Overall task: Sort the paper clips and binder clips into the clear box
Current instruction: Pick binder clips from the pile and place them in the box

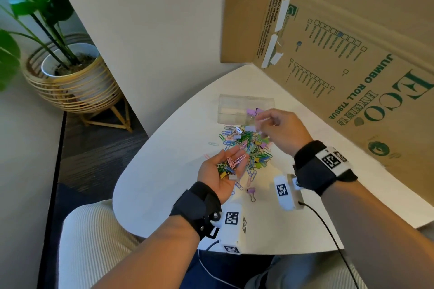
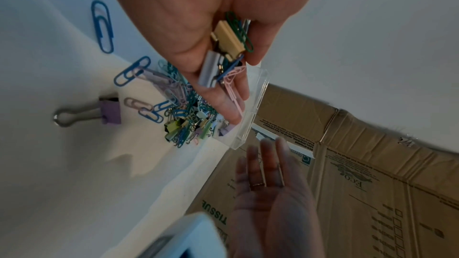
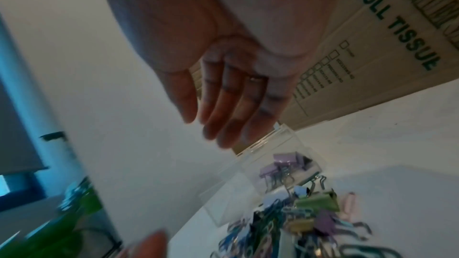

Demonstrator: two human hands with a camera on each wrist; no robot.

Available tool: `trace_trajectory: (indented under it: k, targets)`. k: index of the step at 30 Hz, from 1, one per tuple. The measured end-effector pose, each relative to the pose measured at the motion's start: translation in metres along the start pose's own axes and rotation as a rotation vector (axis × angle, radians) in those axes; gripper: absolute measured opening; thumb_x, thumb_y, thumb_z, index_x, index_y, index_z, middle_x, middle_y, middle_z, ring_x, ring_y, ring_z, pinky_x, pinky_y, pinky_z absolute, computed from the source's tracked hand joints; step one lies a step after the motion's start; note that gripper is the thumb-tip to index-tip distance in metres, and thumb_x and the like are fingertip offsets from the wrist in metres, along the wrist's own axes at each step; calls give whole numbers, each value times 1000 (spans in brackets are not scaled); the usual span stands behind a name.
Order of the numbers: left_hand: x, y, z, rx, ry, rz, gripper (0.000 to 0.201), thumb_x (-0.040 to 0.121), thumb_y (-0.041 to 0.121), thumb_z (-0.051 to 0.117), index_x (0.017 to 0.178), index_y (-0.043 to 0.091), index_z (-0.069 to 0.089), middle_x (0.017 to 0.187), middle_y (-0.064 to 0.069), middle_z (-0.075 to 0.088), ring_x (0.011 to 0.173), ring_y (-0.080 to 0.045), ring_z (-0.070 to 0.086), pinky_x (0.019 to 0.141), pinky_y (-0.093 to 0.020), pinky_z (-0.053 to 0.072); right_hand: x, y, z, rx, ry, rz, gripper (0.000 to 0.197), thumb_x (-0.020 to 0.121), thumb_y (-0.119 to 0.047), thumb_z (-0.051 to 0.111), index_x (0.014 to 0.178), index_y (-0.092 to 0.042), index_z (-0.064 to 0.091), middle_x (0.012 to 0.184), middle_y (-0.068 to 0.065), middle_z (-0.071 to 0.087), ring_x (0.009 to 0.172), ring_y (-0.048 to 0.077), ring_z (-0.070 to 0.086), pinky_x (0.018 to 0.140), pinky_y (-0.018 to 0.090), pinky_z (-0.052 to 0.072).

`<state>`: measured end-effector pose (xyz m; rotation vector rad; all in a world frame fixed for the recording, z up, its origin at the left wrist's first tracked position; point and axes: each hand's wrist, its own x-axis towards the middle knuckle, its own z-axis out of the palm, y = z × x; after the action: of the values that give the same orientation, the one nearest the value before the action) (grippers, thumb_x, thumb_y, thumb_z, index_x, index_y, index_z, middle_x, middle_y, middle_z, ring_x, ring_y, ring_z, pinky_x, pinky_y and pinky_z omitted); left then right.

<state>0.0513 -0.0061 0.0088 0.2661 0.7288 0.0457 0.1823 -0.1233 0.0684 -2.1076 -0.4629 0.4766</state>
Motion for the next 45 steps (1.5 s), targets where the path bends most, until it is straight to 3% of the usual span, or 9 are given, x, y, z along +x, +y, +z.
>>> trace_trajectory:
  k: [6, 12, 17, 22, 25, 29, 34, 38, 45]
  targets:
    - [4, -5, 4, 55, 7, 2, 40, 99, 24, 41, 125, -1, 58, 126, -21, 60, 111, -35, 59, 79, -36, 57, -41, -7, 17, -169, -276, -97, 22, 79, -19, 76, 97, -30, 74, 84, -7, 72, 61, -7, 57, 60, 4, 40]
    - [2, -2, 8, 27, -16, -14, 38, 98, 30, 42, 123, 10, 63, 107, -15, 62, 97, -31, 60, 67, -39, 55, -52, -15, 34, -444, -423, -228, 59, 72, -21, 83, 127, -25, 61, 97, 1, 64, 82, 13, 57, 76, 25, 48]
    - [0, 1, 9, 14, -15, 31, 38, 100, 28, 38, 114, 4, 64, 96, -15, 63, 87, -27, 61, 73, -34, 53, -55, -13, 37, -468, -265, -368, 35, 80, -18, 75, 113, -26, 69, 96, -13, 56, 80, 8, 53, 76, 22, 43]
    - [0, 0, 10, 27, 18, 17, 39, 100, 25, 38, 117, 0, 63, 120, -21, 62, 116, -33, 56, 92, -37, 49, -54, -9, 40, -580, -334, -366, 30, 89, -25, 62, 116, -37, 67, 110, -11, 66, 77, 8, 57, 70, 32, 54]
    - [-1, -5, 12, -10, 2, -16, 36, 98, 21, 41, 87, 0, 69, 86, -15, 62, 85, -26, 63, 71, -33, 57, -53, -5, 41, -536, -308, -410, 33, 90, -23, 61, 121, -34, 64, 105, -11, 67, 66, -2, 47, 69, 22, 44]
    - [1, -9, 12, -50, 1, -23, 26, 98, 17, 42, 101, -2, 59, 81, -16, 68, 74, -28, 69, 66, -33, 58, -51, -3, 37, -392, -252, -406, 25, 93, -20, 61, 115, -27, 69, 99, -10, 70, 78, 2, 56, 78, 21, 47]
    - [9, -5, 12, -79, -45, -29, 30, 98, 16, 46, 117, -3, 57, 104, -22, 68, 85, -32, 70, 68, -38, 60, -44, -3, 31, 63, -82, -232, 18, 87, -13, 71, 103, -21, 73, 85, -9, 70, 69, -1, 64, 74, 16, 53]
    - [10, -5, 9, -50, -40, -36, 33, 100, 16, 44, 101, -10, 65, 103, -24, 69, 85, -37, 70, 78, -42, 58, -20, -9, 9, 368, 125, -110, 13, 85, -3, 70, 94, -14, 73, 77, 11, 69, 64, 17, 62, 70, 29, 58]
    - [5, -9, -1, 18, -21, -29, 35, 96, 13, 48, 87, -10, 73, 102, -25, 69, 90, -37, 70, 79, -40, 58, 51, 3, -11, 337, 283, 87, 13, 88, -2, 65, 100, -4, 70, 72, 9, 68, 57, 14, 65, 72, 34, 61]
